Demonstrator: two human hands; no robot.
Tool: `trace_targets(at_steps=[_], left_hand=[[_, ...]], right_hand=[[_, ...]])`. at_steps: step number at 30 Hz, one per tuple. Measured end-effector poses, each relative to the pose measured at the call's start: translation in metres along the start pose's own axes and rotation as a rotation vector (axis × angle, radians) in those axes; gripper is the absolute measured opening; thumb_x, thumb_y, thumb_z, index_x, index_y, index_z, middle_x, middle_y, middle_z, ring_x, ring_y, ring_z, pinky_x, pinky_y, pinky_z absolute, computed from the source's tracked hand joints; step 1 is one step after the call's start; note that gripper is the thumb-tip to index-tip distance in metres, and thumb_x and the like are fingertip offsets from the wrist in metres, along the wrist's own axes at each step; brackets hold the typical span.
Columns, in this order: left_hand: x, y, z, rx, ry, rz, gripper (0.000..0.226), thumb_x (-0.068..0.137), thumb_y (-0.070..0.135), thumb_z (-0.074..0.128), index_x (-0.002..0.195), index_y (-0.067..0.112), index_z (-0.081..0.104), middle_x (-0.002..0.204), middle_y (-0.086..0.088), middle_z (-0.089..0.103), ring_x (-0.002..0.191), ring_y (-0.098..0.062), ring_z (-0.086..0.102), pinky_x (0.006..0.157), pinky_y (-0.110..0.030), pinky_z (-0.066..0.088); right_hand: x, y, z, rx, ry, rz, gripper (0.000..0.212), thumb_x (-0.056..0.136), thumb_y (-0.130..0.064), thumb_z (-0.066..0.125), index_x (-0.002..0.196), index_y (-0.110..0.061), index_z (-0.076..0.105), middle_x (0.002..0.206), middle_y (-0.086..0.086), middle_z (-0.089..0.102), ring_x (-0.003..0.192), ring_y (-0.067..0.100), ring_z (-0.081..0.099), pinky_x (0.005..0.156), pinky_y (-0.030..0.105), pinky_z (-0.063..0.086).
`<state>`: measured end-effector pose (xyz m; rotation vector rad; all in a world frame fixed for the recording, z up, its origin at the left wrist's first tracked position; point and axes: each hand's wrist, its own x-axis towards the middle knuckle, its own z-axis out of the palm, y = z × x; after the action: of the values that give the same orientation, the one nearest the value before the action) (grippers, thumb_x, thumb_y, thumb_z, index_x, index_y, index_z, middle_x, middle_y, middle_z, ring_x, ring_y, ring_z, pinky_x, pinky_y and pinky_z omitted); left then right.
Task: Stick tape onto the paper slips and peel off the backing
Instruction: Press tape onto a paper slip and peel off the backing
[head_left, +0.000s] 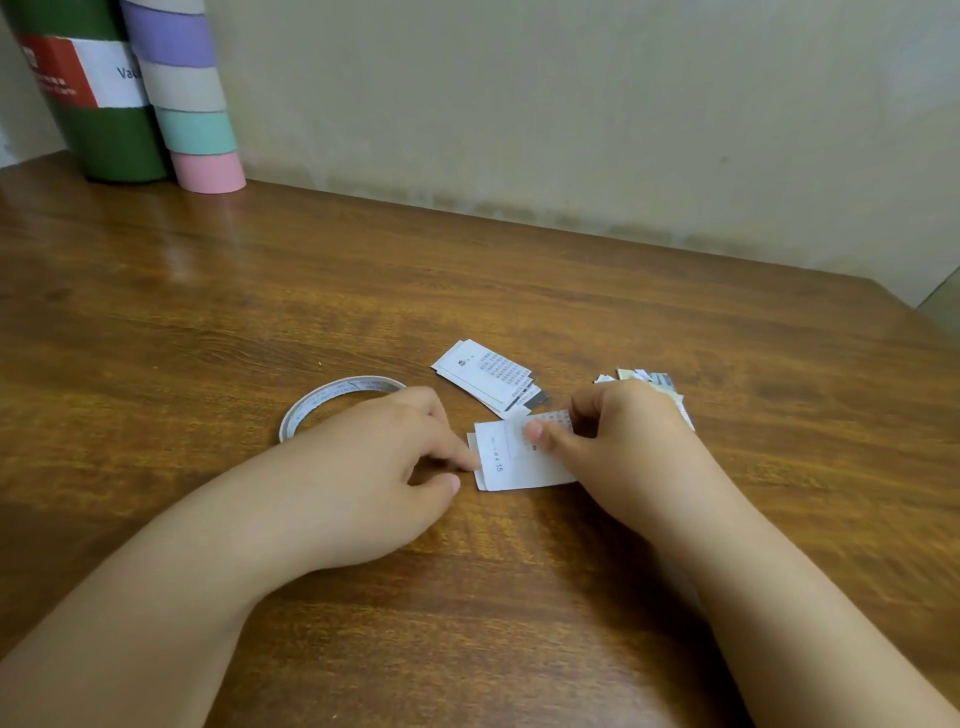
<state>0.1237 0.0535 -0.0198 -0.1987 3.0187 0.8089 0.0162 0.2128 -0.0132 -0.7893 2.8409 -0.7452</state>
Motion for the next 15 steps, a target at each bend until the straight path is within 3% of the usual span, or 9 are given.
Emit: trace_targets(at_steps=[2,6,15], left_hand=[[-0.0005,0.0011,-0.0012,0.006,0.019,-0.014,0.025,0.093,0.031,0.051,0.111,0.044,0.063,0.093,0.020,0.045,0.075,0.019,0.041,0.062,-0.007,0.033],[-0.0017,0.0023,-0.0023,0.022,0.035,-0.024,0.024,0.093,0.032,0.050,0.108,0.043,0.065,0.090,0.021,0.046,0.074,0.022,0.040,0.061,-0.006,0.033],[-0.0023,0.0036,-0.0028,0.034,0.026,-0.037,0.024,0.093,0.034,0.049,0.108,0.045,0.064,0.092,0.019,0.047,0.073,0.020,0.041,0.058,-0.010,0.034]], right_hand=[[-0.0003,-0.0007,0.0016,-0.021,0.008,-0.008,0.037,0.088,-0.043,0.059,0.064,-0.014,0.054,0.053,-0.006,0.044,0.048,0.007,0.038,0.041,0.019,0.022],[0.0000,-0.0030,0.0038,-0.044,0.009,-0.025,0.032,0.088,-0.043,0.059,0.075,-0.014,0.062,0.062,-0.004,0.053,0.055,0.009,0.046,0.047,0.024,0.028],[-0.0009,-0.0060,0.0061,-0.080,0.011,-0.040,0.032,0.088,-0.041,0.059,0.073,-0.013,0.060,0.060,-0.003,0.051,0.055,0.011,0.046,0.046,0.026,0.028]])
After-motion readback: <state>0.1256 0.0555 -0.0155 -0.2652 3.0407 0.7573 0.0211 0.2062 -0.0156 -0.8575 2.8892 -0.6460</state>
